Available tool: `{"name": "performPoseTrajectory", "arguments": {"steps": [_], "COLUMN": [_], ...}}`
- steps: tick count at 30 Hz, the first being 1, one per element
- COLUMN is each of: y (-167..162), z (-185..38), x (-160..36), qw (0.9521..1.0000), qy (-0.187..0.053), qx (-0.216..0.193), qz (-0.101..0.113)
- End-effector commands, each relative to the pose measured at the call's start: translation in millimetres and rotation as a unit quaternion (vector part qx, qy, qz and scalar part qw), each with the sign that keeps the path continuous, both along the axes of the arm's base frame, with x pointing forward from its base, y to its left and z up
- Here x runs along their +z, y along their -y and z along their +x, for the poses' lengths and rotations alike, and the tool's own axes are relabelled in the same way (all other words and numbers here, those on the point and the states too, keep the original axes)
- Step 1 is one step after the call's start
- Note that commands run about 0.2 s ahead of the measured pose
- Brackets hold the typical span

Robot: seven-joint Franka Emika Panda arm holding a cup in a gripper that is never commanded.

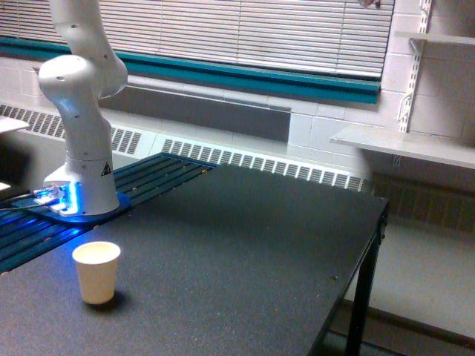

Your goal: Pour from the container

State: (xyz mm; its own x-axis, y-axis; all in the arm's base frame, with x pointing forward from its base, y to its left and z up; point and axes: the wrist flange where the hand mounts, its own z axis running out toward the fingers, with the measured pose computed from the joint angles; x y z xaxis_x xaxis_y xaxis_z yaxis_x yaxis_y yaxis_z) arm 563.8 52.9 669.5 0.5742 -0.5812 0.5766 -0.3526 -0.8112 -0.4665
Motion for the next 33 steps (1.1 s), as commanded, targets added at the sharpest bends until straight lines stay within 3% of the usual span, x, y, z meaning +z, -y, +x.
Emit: {"name": "performPoseTrajectory", "arguments": {"steps": [1, 9, 19, 24, 33], "y": [5.3, 21.6, 71.8, 107.0, 155.7], "z": [0.3, -3.4, -15.8, -31.0, -66.6], "x": [-0.8, -16.6, -35.3, -41.4, -61.3], "qw": [1.0000, 0.9999, 0.9989, 0.9967, 0.9932], "qy": [-0.001, -0.006, -0.004, -0.007, -0.018], "qx": [-0.007, -0.016, -0.035, -0.056, -0.082], "qz": [-0.002, -0.003, -0.032, -0.057, -0.080]}}
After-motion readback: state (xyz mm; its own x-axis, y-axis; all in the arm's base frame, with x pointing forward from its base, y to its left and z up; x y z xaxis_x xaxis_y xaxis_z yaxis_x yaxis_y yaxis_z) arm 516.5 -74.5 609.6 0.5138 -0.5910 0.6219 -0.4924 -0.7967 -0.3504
